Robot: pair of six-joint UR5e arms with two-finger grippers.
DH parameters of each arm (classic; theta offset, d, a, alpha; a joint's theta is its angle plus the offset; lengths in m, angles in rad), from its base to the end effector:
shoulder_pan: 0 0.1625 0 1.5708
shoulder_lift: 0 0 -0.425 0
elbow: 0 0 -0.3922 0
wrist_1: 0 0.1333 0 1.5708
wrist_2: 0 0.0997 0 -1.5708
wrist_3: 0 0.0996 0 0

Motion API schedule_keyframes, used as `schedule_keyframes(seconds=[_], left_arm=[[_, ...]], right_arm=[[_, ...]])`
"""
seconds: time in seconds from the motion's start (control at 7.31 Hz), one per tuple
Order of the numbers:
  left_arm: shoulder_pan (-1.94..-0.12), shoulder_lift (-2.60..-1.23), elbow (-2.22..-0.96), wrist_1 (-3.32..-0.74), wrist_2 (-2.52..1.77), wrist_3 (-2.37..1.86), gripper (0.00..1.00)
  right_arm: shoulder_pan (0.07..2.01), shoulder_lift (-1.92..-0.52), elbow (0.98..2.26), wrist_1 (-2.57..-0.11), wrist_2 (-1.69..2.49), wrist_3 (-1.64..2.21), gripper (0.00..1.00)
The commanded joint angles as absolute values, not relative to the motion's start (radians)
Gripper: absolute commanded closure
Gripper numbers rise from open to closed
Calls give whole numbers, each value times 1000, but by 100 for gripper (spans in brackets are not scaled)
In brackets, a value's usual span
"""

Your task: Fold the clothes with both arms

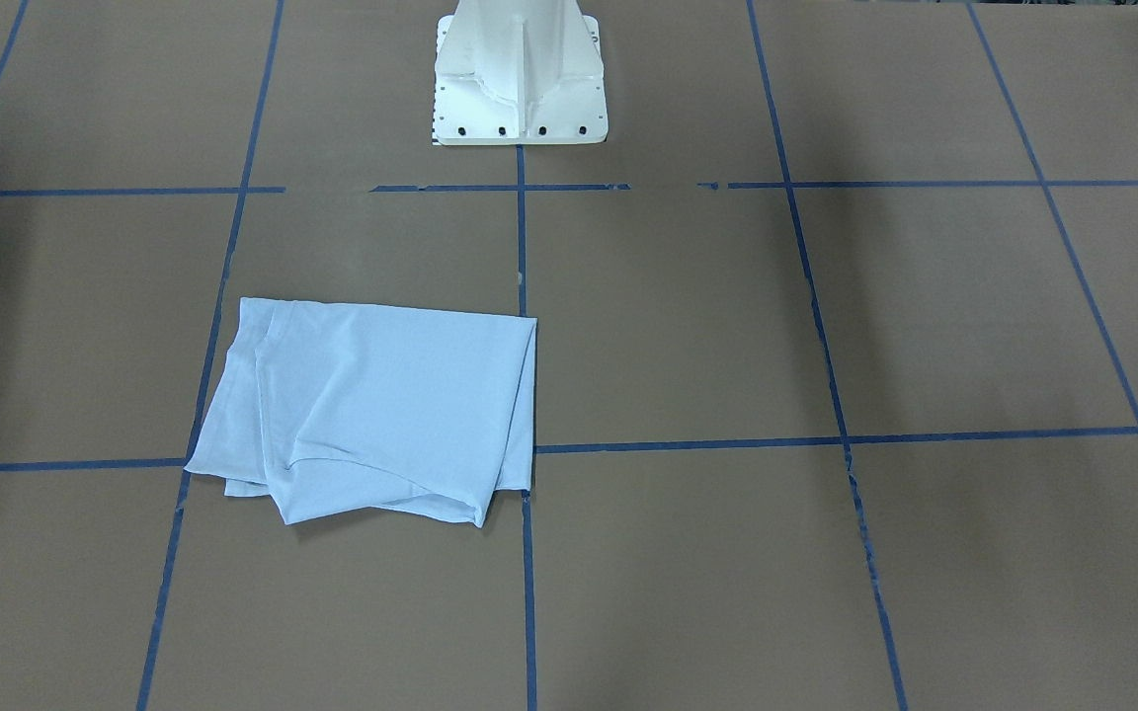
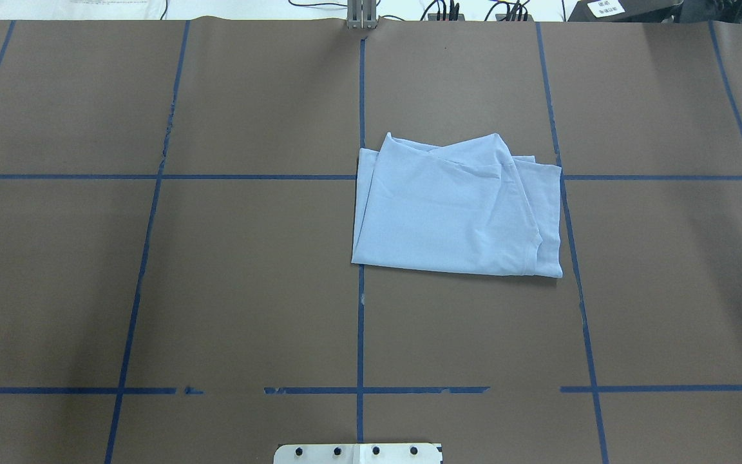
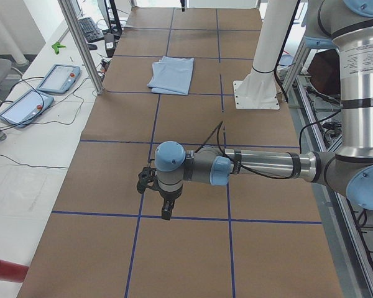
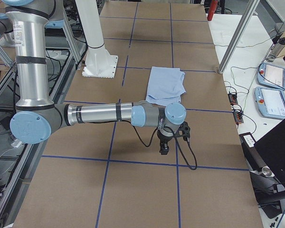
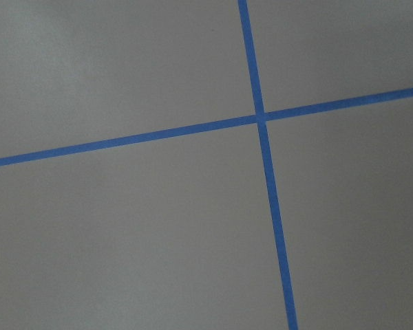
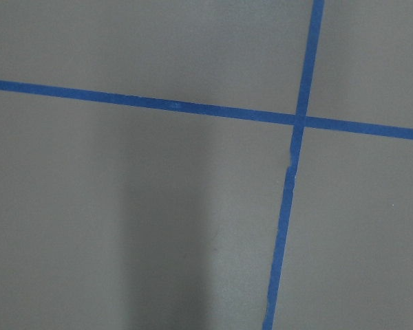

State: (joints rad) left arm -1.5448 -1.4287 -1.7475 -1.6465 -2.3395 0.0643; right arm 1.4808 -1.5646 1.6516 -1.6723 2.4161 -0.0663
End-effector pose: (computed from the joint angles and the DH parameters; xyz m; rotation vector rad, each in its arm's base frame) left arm -0.0526 -0.4403 0.6298 0.1196 0.7663 0.1281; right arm 0.0143 -0.4954 0.6209 -0.0237 -0.8458 -0.1407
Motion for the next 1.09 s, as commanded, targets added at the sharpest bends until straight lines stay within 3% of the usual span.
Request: schedule_keyframes(seconds=[0.0,0.96], left_arm=[[-1545,-1428,-1743,-1647,-2347,63,0],[-1545,-1430,-1733,-1646,-2345,58,0]], right_arm=[[1502,-1582,1649,-1638,2418,-60,0],[1514,-1582,1638,-1638,2419,-48,0]])
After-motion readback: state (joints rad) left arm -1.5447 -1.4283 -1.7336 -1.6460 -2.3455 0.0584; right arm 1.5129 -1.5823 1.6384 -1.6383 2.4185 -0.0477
